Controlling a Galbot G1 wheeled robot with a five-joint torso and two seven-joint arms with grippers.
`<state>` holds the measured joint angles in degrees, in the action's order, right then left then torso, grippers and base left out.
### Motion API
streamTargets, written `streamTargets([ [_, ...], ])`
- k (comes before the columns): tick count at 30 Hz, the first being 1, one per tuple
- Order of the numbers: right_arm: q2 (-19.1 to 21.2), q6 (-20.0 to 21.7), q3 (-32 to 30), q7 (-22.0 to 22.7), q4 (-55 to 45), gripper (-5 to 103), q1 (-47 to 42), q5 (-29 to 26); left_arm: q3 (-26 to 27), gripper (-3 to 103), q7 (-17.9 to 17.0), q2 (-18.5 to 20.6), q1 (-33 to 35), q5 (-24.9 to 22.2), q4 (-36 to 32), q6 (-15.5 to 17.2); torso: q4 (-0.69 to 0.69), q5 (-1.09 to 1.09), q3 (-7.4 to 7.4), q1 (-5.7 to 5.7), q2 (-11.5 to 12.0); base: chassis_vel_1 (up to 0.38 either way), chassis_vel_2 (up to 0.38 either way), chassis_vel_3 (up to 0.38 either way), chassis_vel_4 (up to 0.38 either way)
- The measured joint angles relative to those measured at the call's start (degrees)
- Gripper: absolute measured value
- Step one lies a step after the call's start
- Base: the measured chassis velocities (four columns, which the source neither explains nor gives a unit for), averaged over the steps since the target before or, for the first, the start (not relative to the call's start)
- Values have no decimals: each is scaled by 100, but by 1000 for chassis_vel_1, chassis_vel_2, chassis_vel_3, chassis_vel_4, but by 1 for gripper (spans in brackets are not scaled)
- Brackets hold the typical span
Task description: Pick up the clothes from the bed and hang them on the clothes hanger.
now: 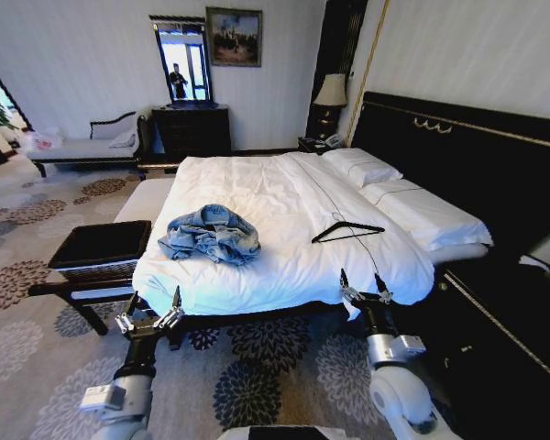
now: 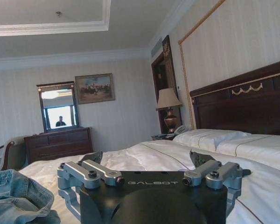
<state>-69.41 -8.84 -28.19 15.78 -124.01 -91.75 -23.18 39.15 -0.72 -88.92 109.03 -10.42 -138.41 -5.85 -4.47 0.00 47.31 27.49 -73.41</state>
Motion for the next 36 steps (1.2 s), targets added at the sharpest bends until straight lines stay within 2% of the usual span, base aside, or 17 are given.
streamTargets([
  [24,-95,-110,5,-87,187,100,19,33,66,100,65,45,-32,-16,130,-45,0,0,0,-1,0,-5,38,0,-39],
  [36,-149,-141,34,-104,251,100,37,137,84,100,80,61,-69,-44,213,-72,0,0,0,0,0,-133,160,135,-160],
])
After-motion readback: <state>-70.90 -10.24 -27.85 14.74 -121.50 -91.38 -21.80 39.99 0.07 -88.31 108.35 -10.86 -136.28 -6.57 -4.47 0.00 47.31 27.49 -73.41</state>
